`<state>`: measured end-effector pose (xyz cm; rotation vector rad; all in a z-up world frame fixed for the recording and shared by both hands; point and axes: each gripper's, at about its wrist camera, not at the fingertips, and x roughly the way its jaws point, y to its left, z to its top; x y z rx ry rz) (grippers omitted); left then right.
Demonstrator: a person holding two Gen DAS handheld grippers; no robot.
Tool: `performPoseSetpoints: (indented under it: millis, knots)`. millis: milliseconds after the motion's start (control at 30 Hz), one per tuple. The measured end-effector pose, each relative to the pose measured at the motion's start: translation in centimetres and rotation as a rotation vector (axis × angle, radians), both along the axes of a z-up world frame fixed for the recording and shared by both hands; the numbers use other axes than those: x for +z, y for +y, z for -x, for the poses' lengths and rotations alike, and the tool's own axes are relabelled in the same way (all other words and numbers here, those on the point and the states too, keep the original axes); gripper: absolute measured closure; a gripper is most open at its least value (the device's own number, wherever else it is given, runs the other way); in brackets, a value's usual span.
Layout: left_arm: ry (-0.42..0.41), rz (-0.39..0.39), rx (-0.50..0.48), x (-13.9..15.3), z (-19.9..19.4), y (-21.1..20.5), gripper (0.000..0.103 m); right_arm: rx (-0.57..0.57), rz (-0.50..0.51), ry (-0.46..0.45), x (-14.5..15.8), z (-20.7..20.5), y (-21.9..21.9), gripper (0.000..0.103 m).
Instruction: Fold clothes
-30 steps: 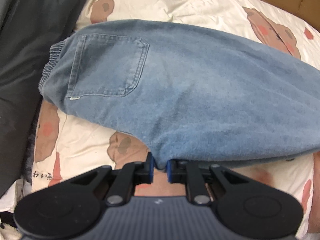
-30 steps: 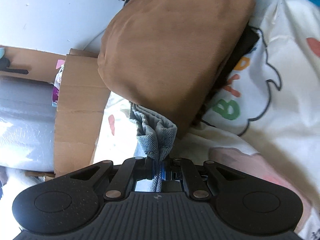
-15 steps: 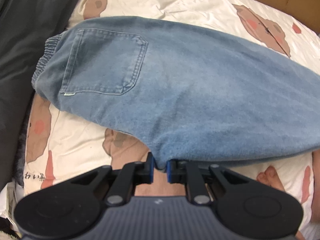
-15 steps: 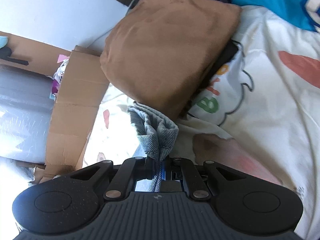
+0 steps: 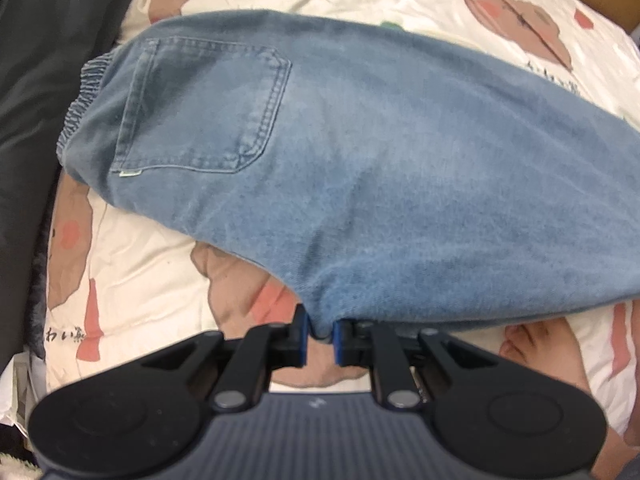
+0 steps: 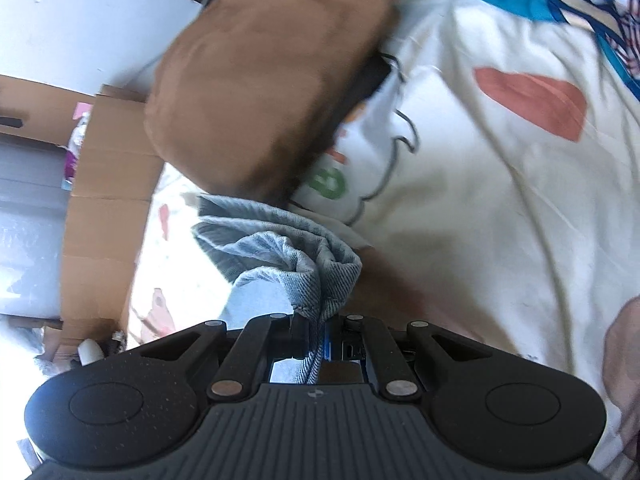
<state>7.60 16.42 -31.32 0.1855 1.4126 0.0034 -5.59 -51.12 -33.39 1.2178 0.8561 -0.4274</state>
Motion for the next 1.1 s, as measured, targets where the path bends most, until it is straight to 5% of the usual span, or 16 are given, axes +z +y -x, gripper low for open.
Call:
performPoseSetpoints:
  millis: [567, 833, 1100]
  knots:
    - [0.039, -0.02, 0.003, -0.1, -0.6, -0.1, 0.091, -0.062, -0.07, 0.088, -3.3, 4.0, -0.2, 0.098]
    - [0.051, -0.028, 0.026, -3.0, -0.7, 0.0, 0.091, -0.081, -0.081, 0.127, -6.6, 4.3, -0.3, 0.096]
    - [0.055, -0.02, 0.031, -2.7, -0.5, 0.3, 0.086, -0.025, -0.001, 0.165, -4.6, 4.5, -1.5, 0.075]
